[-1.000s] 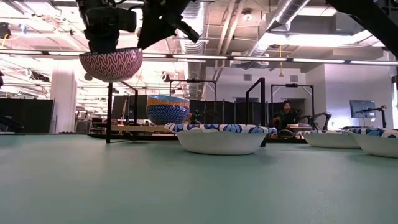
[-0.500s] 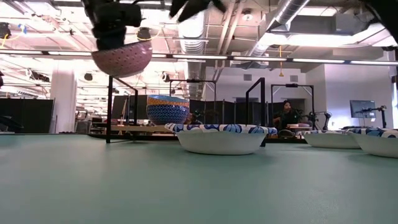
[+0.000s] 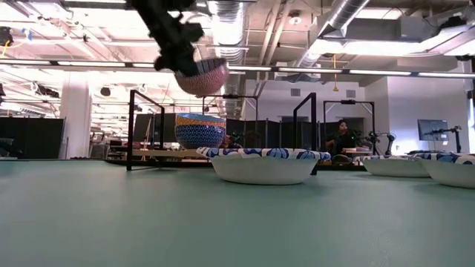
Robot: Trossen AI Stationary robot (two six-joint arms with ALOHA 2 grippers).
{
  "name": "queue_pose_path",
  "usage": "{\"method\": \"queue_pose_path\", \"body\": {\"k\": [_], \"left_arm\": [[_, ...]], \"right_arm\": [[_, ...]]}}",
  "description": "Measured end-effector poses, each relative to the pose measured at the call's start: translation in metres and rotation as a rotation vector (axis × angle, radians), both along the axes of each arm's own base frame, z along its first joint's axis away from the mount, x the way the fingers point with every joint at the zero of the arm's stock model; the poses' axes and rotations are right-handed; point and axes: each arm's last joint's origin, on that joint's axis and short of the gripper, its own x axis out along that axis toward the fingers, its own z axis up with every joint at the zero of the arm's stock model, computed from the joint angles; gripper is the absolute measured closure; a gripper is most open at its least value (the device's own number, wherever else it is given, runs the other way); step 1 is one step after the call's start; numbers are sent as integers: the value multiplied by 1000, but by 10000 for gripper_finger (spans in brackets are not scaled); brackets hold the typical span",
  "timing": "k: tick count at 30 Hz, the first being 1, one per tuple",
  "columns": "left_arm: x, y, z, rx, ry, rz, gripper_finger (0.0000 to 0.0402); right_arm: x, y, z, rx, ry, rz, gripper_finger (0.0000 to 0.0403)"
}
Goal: Place and stack bowls onto a shelf
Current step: Stack the small dark blue bowl on top of the small light blue bowl on the shelf
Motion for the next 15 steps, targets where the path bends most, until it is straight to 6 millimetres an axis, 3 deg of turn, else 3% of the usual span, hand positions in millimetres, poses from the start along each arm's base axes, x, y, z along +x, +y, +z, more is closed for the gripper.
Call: {"method": "queue_pose_path", "body": {"k": [8, 15], "left_arm": [[31, 47, -18, -69, 303, -39, 388], [41, 72, -33, -91, 402, -64, 386]], "right_arm": [[-20, 10, -8, -37, 148, -79, 239], [-17, 19, -15, -49, 197, -72, 239]]}}
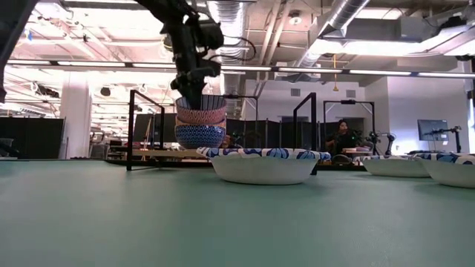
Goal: Place and stack bowls onto a shelf
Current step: Stack the small dark blue bowl on top of the small light blue bowl on the shelf
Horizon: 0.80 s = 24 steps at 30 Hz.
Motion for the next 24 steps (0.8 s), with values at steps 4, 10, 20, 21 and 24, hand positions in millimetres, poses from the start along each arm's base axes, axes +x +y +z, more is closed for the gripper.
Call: {"method": "queue_pose_path", "body": {"k": [4, 10, 20, 21, 24], "left_arm": [[-3, 12, -8, -23, 12, 16, 385], [-11, 24, -9, -39, -2, 50, 383], [-26, 40, -8, -144, -70, 177, 316], [-26, 40, -8, -156, -80, 184, 307], [-29, 42, -4, -158, -83, 195, 286]], "right_arm": [[-1, 4, 0, 0, 2, 13, 239], [0, 4, 0, -4, 7, 20, 240], [0, 2, 0, -12, 16, 26, 240], [0, 2, 0, -12, 17, 26, 240], [0, 2, 0, -12, 16, 26, 240]]}}
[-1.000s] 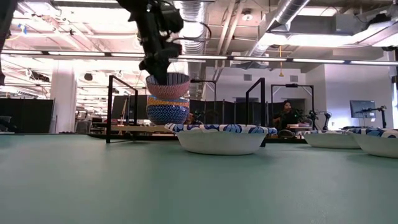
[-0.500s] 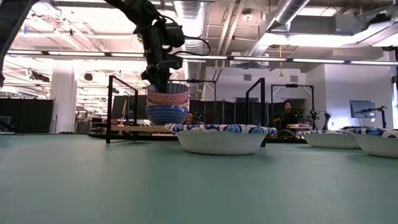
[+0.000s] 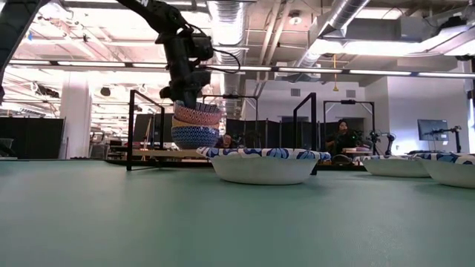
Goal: Place and stack bowls onto a shelf
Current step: Stack the small dark blue bowl on top of the small light blue bowl on the shelf
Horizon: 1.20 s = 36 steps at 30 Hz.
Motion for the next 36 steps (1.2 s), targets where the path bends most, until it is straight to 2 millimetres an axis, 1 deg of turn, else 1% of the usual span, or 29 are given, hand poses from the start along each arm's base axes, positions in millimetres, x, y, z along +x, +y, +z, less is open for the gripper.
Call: {"method": "queue_pose_path", "body": {"k": [4, 6, 8, 12, 23, 27, 29, 31, 36], "left_arm": [[0, 5, 17, 51, -24, -2, 271], [0, 8, 29, 104, -32, -1, 269], [-2, 11, 36, 153, -17, 2, 269], [-7, 17, 36, 171, -10, 6, 271], [-10, 13, 6, 111, 72, 9, 271], [-11, 12, 3, 115, 108, 20, 271], [-12, 12, 6, 116, 109, 21, 271], [-12, 12, 13, 124, 111, 20, 271], [-11, 10, 36, 144, 82, 23, 271]], "right_arm": [[0, 0, 0, 0, 0, -1, 240], [0, 0, 0, 0, 0, 0, 240], [0, -2, 0, 0, 0, -5, 240], [0, -3, 0, 1, -1, -8, 240], [0, -4, 0, 2, -1, -13, 239], [0, -4, 0, 2, -1, -13, 239], [0, -4, 0, 2, -2, -12, 239], [0, -4, 0, 2, -2, -13, 239], [0, -7, 0, 2, -1, -21, 239]]}}
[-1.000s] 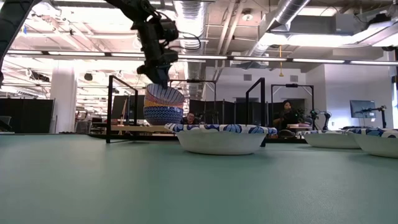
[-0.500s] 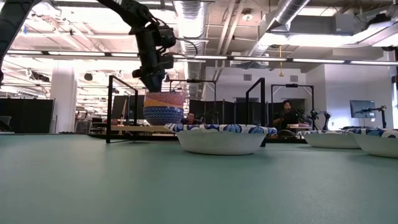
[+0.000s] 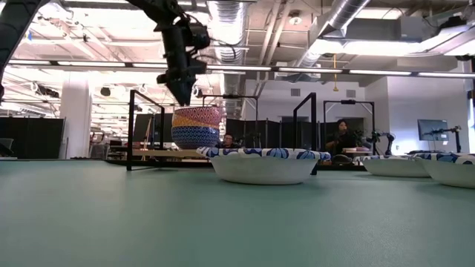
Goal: Place and stack bowls onto a shelf
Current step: Stack the small dark blue bowl on top of the small light blue bowl on the shelf
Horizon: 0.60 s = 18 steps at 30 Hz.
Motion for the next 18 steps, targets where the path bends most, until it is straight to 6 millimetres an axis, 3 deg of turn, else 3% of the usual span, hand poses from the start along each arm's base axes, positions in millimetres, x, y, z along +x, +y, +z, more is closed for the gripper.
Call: {"method": "queue_pose_path", "body": {"k": [4, 10, 13, 18], "left_arm": [[12, -10, 19, 11, -78, -41, 271], [51, -50, 28, 17, -172, -251, 272], [78, -70, 21, 87, -156, -333, 272], [98, -79, -5, 137, 0, -352, 272]], "right_arm": [[0, -5, 0, 2, 4, -11, 239], [0, -5, -1, 23, 4, -4, 239], [0, -3, 0, 24, 3, 2, 239], [0, 0, 0, 25, 2, 11, 239]]}}
